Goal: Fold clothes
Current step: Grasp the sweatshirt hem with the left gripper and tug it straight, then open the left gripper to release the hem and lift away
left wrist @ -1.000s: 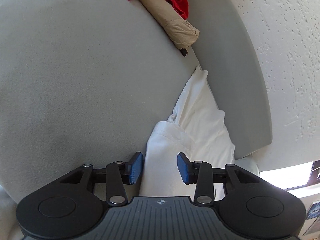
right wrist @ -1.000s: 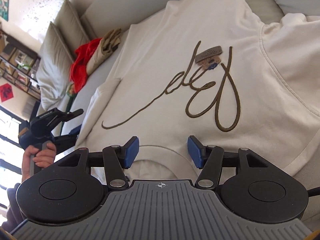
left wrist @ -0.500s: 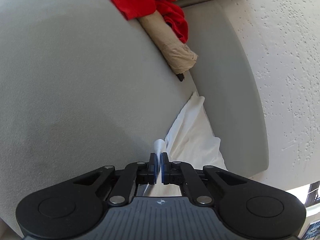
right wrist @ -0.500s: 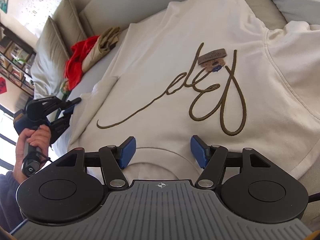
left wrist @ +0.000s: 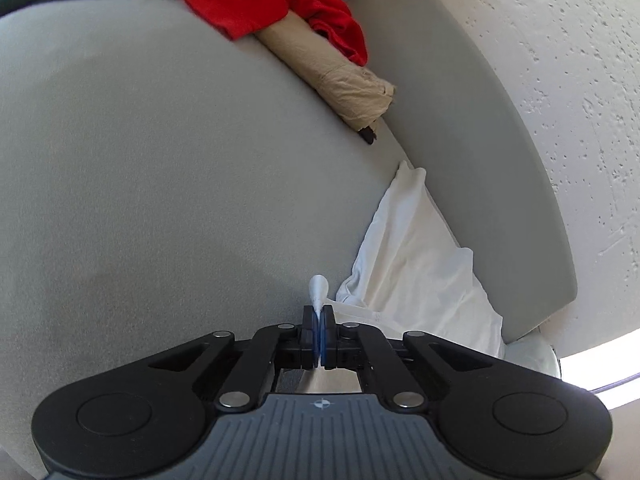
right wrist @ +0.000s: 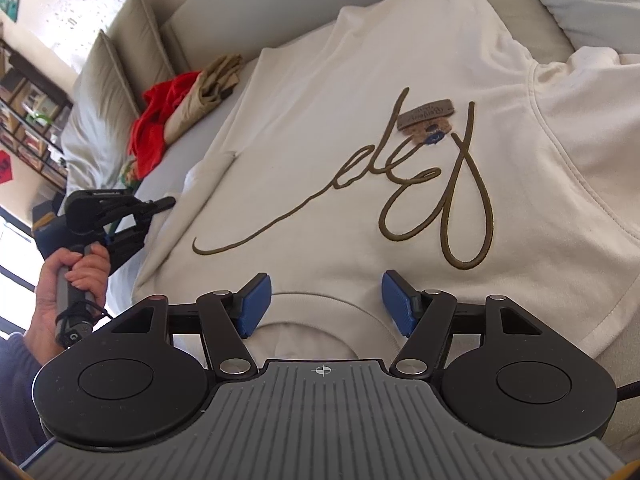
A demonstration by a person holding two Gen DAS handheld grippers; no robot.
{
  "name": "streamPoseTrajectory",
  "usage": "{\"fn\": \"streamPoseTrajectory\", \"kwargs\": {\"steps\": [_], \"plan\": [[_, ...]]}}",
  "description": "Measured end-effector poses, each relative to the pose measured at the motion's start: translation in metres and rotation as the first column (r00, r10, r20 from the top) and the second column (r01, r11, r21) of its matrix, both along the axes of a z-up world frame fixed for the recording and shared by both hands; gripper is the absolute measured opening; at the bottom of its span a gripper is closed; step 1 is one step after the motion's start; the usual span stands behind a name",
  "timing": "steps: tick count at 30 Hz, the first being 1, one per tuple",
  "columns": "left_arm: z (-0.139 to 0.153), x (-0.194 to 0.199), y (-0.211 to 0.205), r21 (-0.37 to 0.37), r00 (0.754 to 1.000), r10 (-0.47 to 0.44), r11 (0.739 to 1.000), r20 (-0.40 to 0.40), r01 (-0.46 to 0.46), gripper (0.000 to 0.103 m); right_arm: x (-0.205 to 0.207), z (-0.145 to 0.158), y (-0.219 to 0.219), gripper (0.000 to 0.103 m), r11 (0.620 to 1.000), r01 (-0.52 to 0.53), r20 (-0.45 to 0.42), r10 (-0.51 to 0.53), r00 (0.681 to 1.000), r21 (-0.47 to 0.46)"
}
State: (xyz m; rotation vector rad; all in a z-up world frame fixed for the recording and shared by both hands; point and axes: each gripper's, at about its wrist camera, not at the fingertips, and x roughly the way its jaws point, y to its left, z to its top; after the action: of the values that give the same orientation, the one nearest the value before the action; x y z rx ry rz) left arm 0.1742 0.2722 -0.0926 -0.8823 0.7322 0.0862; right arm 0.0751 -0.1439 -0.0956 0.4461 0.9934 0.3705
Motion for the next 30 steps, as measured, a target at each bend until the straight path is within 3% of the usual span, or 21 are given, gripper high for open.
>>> {"fn": "streamPoseTrajectory", "kwargs": {"steps": [4, 8, 11, 13, 20, 24, 28, 30], "plan": [[0.021, -0.035, 0.020, 0.082, 0.980, 0.166, 0.981, 0.106, -0.175, 0.000, -0.001, 0.000, 0.001, 0.067, 1.000, 0.003, 0.004, -0.003, 1.000, -0.006], [0.023, -0.062, 0.045, 0.147, 0.947, 0.314, 0.936, 0.072, -0.321, 0.000, -0.001, -0.001, 0.003, 0.070, 1.000, 0.004, 0.007, -0.004, 1.000, -0.007], [0.014, -0.059, 0.046, 0.222, 0.953, 0.302, 0.931, -0.026, -0.289, 0.000, -0.001, -0.001, 0.005, 0.075, 1.000, 0.005, 0.008, -0.005, 1.000, -0.002], [0.018, -0.059, 0.040, 0.306, 0.959, 0.282, 0.916, -0.036, -0.258, 0.000, -0.001, 0.000, 0.008, 0.076, 1.000, -0.003, 0.012, 0.003, 1.000, -0.019], [0.033, -0.068, -0.005, 0.553, 0.951, 0.301, 0.805, -0.071, -0.214, 0.001, -0.010, 0.012, 0.004, 0.077, 0.999, 0.030, -0.016, -0.030, 0.999, -0.031], [0.041, -0.079, -0.012, 0.599, 0.934, 0.356, 0.756, -0.038, -0.264, 0.013, -0.025, 0.024, -0.024, 0.077, 0.994, 0.091, -0.051, -0.088, 0.995, 0.058], [0.063, -0.114, -0.021, 0.503, 0.935, 0.355, 0.809, -0.004, -0.305, 0.027, -0.053, 0.039, -0.053, 0.077, 0.987, 0.141, -0.016, -0.140, 0.990, 0.072], [0.071, -0.134, -0.044, 0.436, 0.968, 0.252, 0.872, -0.013, -0.222, 0.032, -0.068, 0.044, -0.067, 0.077, 0.984, 0.153, 0.002, -0.154, 0.988, 0.087]]}}
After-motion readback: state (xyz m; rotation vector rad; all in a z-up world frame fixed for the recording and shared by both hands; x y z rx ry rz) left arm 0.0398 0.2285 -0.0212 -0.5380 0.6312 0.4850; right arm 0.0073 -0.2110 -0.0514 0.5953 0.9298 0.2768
